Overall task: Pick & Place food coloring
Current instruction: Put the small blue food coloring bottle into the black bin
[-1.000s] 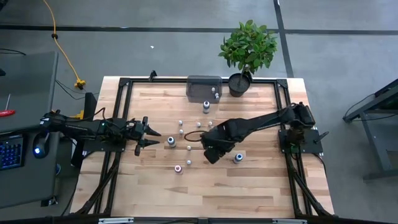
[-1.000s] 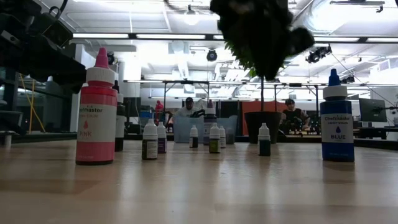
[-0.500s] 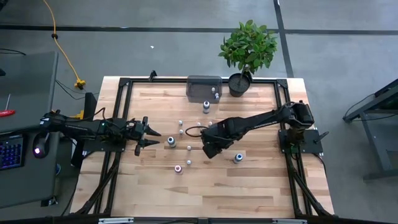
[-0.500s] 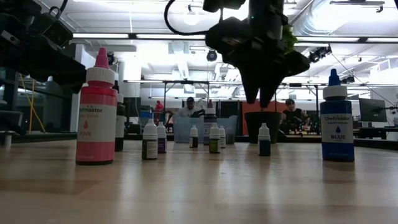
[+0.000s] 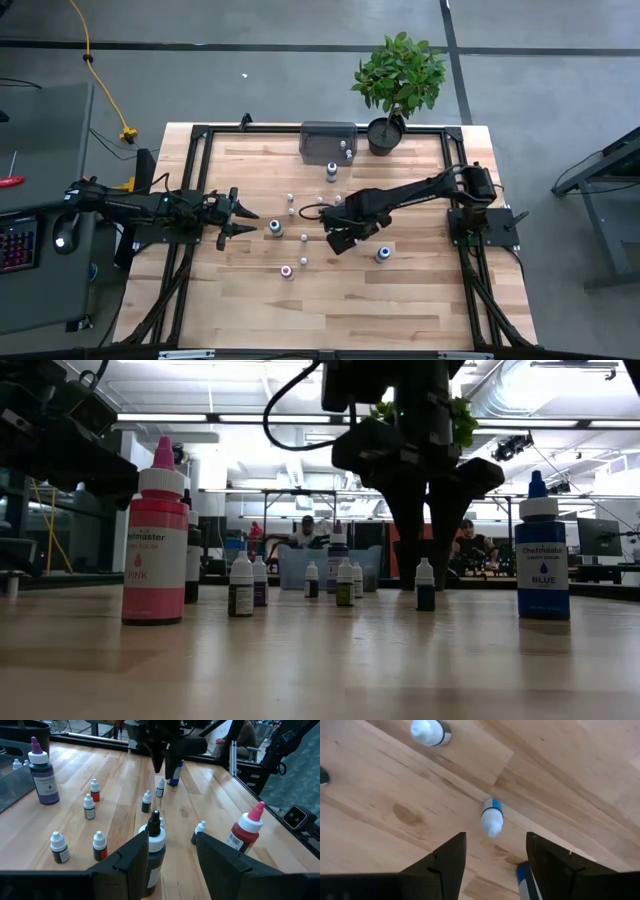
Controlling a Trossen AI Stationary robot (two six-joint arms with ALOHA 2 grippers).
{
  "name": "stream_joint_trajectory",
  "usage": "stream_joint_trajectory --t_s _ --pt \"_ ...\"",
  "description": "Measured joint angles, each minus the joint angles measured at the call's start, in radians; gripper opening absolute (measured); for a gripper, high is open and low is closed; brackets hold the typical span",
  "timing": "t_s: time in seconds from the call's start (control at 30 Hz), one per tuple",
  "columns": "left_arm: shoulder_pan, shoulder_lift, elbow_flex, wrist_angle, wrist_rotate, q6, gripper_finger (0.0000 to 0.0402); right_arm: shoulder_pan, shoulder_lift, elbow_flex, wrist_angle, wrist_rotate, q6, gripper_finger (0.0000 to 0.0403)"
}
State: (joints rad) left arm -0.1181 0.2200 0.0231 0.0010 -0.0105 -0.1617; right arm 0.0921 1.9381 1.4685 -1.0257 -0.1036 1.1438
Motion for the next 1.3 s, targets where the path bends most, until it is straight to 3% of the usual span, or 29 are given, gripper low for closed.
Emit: stream_joint_trajectory --t_s 0.3,0.53,1.03,1.3 --pt "0.000 0.000 0.000 0.000 0.000 0.000 0.0163 -0.007 0.000 -0.005 0.002 0.013 -0.007 0.0197" --pt "0.000 0.000 0.000 0.000 0.000 0.000 0.0163 -0.007 0.000 -0.113 0.155 -0.070 0.020 0.0197" --pt "0.000 0.000 0.000 0.000 0.000 0.000 0.0163 -0.006 0.000 -0.126 0.178 -0.024 0.019 0.0197" --pt "0.000 0.000 0.000 0.000 0.000 0.000 0.0163 -0.006 0.000 -0.126 0.182 -0.023 0.001 0.0161"
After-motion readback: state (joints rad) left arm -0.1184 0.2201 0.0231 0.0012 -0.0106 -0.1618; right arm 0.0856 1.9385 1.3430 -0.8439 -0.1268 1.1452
